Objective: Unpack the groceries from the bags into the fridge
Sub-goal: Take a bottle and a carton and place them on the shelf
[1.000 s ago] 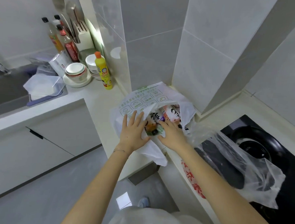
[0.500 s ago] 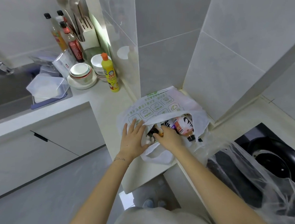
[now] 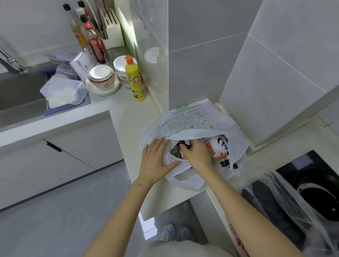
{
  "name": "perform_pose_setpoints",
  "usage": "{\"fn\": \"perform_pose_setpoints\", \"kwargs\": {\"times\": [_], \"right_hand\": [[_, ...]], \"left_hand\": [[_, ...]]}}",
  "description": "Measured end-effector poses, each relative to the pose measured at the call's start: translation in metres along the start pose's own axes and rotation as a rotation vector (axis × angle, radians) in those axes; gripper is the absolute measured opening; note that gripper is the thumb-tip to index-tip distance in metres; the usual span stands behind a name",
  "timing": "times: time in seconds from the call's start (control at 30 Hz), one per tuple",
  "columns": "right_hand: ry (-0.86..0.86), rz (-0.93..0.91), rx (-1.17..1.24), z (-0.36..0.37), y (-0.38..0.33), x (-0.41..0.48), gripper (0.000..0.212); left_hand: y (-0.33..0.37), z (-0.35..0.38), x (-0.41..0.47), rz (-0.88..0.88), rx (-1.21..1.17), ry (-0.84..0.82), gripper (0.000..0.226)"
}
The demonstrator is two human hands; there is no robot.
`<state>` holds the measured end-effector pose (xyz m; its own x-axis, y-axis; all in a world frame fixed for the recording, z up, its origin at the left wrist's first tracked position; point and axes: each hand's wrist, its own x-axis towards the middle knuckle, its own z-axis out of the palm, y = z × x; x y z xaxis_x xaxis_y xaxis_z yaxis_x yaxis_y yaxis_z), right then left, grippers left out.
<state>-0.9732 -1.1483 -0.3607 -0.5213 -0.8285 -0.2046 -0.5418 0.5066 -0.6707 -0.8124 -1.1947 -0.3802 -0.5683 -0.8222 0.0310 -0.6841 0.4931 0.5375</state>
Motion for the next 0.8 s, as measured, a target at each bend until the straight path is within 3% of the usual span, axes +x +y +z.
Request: {"fn": "perform_pose_setpoints", "kwargs": {"times": [0.2,0.4,0.7,0.8], "right_hand": [[0.086,-0.123,0.135,-0.015,-0.010,-0.007,0.033],[0.140,-0.169,0.093,-0.051,-0.014,-0.022,0.029],[0.224,-0.322,-0.045,-0.086,-0.031,-0.044,0.031],[0.230,-0.331,-0.054,-0.094,-0.029,-0.050,0.031]], "left_hand": [[0.011,-0.002,0.005,0.002,-0.094,0.016,0.084],[0.031,-0.007,0.009,0.118,-0.207,0.114,0.064],[0.071,-0.013,0.005,0.104,-0.333,0.080,0.081],[0.085,-0.020,0.001,0.124,-0.451,0.035,0.075]]}}
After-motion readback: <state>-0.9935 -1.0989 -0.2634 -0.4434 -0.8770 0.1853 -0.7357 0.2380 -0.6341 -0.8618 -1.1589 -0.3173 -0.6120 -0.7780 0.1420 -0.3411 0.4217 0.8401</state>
